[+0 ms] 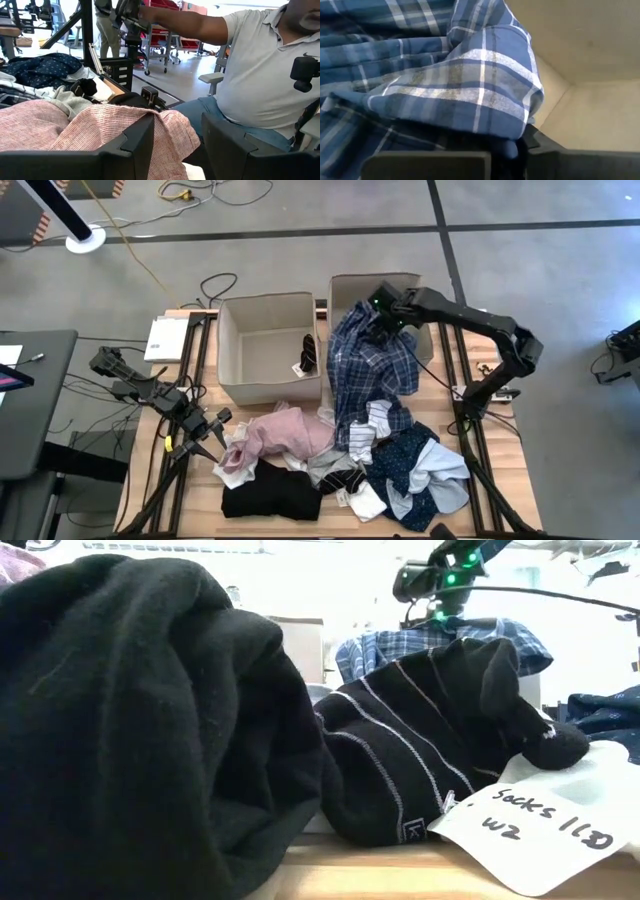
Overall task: Sort clothes
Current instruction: Put the blue pants into the right white laundry bin
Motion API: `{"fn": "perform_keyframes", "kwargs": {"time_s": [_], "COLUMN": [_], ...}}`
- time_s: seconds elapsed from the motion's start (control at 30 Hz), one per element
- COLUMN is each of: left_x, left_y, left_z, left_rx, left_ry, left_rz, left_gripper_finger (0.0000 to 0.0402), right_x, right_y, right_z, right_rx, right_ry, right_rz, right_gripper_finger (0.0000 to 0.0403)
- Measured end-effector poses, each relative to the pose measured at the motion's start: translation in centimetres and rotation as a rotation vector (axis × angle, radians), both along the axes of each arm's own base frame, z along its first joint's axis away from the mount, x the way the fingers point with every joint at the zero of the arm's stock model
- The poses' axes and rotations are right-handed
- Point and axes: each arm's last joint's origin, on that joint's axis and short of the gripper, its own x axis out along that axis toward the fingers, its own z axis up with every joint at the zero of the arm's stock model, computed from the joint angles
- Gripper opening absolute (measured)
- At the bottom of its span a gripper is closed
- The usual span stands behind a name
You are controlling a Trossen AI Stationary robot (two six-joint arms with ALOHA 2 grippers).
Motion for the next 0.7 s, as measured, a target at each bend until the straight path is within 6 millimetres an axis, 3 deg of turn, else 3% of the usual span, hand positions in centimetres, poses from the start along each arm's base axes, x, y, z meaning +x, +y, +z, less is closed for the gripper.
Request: {"fn": "perform_keyframes", "kwargs": {"time_s": [0.17,0.33,0.53,0.7], "left_x": [0.0,0.0,0.0,0.0], "left_y": [0.0,0.0,0.0,0.0], "left_z": [0.0,0.0,0.0,0.0], "left_rx": [0.0,0.0,0.0,0.012], "left_ry": [0.0,0.0,0.0,-0.011], "left_rz": [0.0,0.0,0.001,0.0], "left_gripper_finger": [0.0158,0.0158,0.0158,0.0158], "right_x": [0.3,1.0,1.3,0.7], "right_y": [0.7,1.6,2.8,4.6], "right_z": [0.6,2.9,7.7,12.0], "right_rx": [0.005,-0.019,-0.057,-0.077], "right_ry": [0.004,-0.04,-0.103,-0.143], "right_rz": [0.021,0.054,0.093,0.141], "right_gripper_finger": [0.0097,0.0165,0.024,0.0262]}}
